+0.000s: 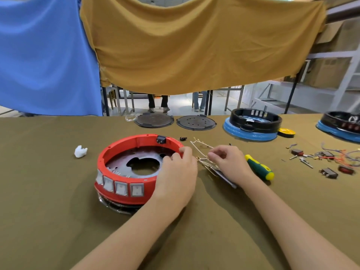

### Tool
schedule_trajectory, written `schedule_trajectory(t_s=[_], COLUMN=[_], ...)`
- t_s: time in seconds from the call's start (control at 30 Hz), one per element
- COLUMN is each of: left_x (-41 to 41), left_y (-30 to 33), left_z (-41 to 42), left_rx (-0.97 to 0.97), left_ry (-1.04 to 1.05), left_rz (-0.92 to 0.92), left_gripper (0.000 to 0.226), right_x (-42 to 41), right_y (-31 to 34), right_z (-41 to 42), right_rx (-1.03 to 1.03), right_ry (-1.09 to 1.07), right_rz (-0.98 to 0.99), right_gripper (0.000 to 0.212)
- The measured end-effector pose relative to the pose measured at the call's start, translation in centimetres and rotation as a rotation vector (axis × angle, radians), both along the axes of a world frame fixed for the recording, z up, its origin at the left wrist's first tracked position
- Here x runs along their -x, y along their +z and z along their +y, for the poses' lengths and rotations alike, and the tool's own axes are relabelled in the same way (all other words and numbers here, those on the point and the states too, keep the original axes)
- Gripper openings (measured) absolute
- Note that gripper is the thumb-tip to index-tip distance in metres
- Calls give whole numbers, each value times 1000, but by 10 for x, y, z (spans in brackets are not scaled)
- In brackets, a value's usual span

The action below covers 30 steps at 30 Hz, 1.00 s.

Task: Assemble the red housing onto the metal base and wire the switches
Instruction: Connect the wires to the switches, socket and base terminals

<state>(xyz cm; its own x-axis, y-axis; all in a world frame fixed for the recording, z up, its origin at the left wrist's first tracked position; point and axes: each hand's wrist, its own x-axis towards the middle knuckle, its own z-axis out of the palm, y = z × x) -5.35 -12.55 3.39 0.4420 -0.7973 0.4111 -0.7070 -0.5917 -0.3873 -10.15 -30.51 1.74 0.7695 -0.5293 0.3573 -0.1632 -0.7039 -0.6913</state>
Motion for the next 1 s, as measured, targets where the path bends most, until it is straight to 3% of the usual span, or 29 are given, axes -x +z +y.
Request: schedule_trajectory(t_s=[0.17, 0.3, 0.43, 0.53, 0.6, 0.83, 0.9, 1.0], left_x=[-3, 0, -1, -1, 0, 1, 1, 2], left_y=[-7, -5, -7, -7, -7, -4, -4, -3], left_z=[4, 6, 5, 5, 5, 6, 7, 7], left_rx=[-49, -21, 14, 33, 42, 67, 75, 77], left_ry=[-4, -18, -18, -27, -32, -51, -57, -59], left_rz=[-22, 5, 14, 27, 31, 61, 68, 75], left_gripper=[33, 27, 30, 31, 32, 35, 36, 35], right_x=[-1, -6, -6, -3, -1, 6, 6, 6], right_y=[-1, -5, -6, -1, 3, 14, 13, 11], right_z=[-1, -6, -8, -6, -3, -3, -6, -5], right_rx=[-264, -292, -170, -22, -32, -652, -704, -623], right_ry=[14, -104, -174, -161, -118, -9, -10, 9], right_rz=[-128, -123, -143, -246, -320, -515, -503, -475], right_gripper=[7, 8, 6, 10, 11, 16, 17, 16])
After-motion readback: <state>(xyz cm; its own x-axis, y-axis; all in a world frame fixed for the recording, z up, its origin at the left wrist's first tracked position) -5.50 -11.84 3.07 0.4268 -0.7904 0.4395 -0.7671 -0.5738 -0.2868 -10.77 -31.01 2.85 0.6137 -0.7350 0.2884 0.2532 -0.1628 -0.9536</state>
